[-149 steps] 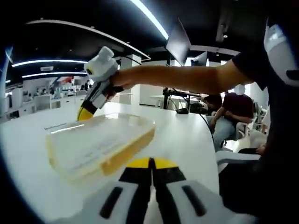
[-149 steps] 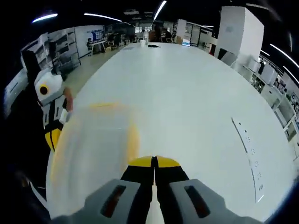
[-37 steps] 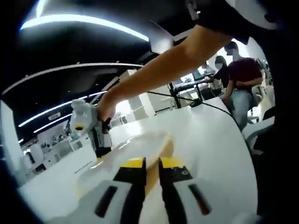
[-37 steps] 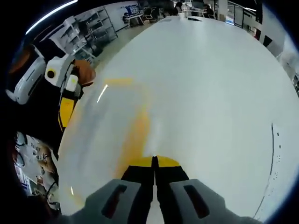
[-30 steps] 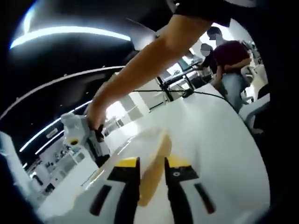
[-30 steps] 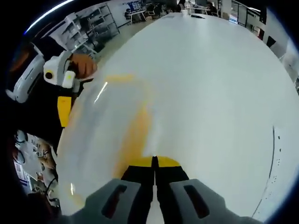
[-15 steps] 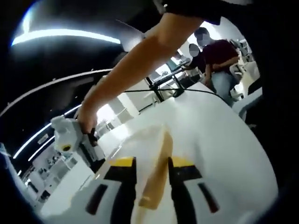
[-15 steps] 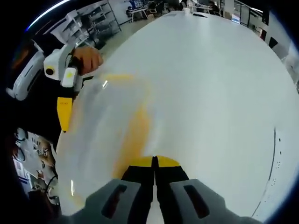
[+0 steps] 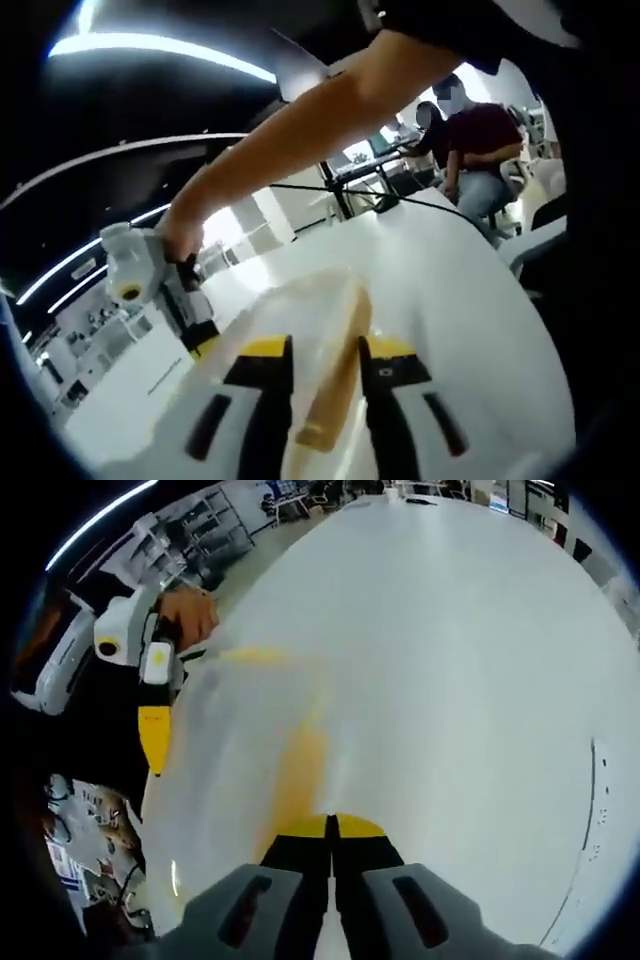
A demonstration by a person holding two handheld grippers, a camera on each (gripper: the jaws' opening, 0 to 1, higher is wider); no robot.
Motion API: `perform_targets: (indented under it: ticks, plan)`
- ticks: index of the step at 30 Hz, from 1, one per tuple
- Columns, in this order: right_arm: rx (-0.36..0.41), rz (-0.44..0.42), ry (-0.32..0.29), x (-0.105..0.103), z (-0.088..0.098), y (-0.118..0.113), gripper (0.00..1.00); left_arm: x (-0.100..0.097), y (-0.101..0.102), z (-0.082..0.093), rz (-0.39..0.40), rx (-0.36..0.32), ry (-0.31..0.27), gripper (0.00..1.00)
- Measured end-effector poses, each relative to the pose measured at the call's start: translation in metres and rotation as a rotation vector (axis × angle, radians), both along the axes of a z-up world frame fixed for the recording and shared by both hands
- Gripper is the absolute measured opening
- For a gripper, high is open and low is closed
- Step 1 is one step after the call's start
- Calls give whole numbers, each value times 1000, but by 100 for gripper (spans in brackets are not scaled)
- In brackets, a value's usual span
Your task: Snap each plastic latch of the storage box into its locked position after aligning the lid with the box until every specified latch is closed and the lid sits flush.
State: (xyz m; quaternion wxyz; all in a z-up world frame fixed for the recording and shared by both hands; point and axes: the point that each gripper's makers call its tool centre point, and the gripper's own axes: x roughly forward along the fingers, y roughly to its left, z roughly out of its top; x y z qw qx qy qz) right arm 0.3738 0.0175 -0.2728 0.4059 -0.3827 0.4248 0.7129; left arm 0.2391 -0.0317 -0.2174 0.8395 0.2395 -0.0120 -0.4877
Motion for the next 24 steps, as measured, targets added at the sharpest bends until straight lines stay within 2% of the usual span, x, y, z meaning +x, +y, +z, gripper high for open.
perform_targets:
  ticks: [1, 2, 6, 7, 8, 12, 15, 16, 21, 24]
  plan:
    - [-2, -4, 4, 1, 0, 0, 0, 0, 0, 0, 0, -10, 7, 25]
    - [-4, -3, 13, 0, 0, 0, 0, -2, -3, 2, 2, -64, 46, 24]
    - [-9, -3, 32, 0, -1, 0, 0, -4, -6, 5, -6, -139, 93, 20]
    - [-30, -15, 74, -3, -4, 0, 0, -2, -5, 7, -9, -157, 122, 20]
    - [-33, -15, 74, -4, -4, 0, 0, 1, -3, 8, -13, -176, 152, 20]
    - [-52, -16, 94, -5, -2, -1, 0, 0, -3, 10, -13, -179, 149, 19]
    - [-64, -21, 89, -7, -3, -2, 0, 1, -3, 11, -10, -180, 172, 19]
    - [-64, -19, 88, -8, -2, -2, 0, -2, -2, 7, -13, -179, 170, 19]
    - [-79, 12, 31, -10, -3, -1, 0, -2, -2, 6, -10, -173, 170, 19]
    - [-91, -1, 13, -12, -5, -2, 0, -2, -1, 8, -9, -171, 174, 19]
